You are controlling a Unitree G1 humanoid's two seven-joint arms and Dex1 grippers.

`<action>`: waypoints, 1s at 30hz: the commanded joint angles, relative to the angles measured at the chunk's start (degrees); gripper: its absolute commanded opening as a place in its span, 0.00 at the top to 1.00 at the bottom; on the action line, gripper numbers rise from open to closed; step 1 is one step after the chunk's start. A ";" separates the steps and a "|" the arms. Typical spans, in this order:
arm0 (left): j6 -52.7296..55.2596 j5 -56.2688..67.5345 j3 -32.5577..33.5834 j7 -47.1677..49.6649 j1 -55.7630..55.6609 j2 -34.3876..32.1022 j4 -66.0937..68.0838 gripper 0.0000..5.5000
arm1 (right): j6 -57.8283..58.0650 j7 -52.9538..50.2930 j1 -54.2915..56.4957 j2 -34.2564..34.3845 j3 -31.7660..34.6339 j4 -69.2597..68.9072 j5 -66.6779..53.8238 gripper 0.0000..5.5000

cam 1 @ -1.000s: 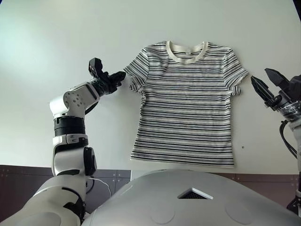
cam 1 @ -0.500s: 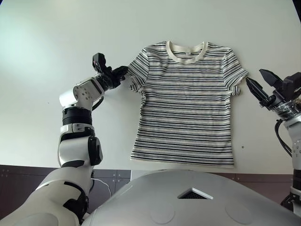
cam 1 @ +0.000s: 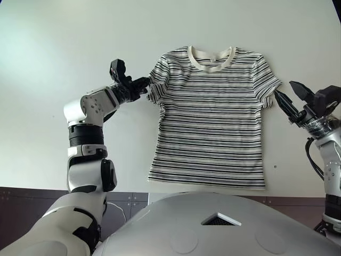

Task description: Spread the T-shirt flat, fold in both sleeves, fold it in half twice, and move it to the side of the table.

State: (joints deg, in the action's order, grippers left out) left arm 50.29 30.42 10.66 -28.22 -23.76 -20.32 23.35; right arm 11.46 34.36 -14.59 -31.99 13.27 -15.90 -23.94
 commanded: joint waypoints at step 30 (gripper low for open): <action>-2.08 -7.54 -4.05 20.08 -6.29 20.24 -2.53 0.98 | -1.87 -0.64 -1.71 4.81 -5.17 0.36 4.71 0.56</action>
State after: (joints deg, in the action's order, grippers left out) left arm 49.34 23.86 6.85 -9.02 -28.05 -0.58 19.31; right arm 10.06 33.55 -16.59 -27.44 8.24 -15.72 -19.85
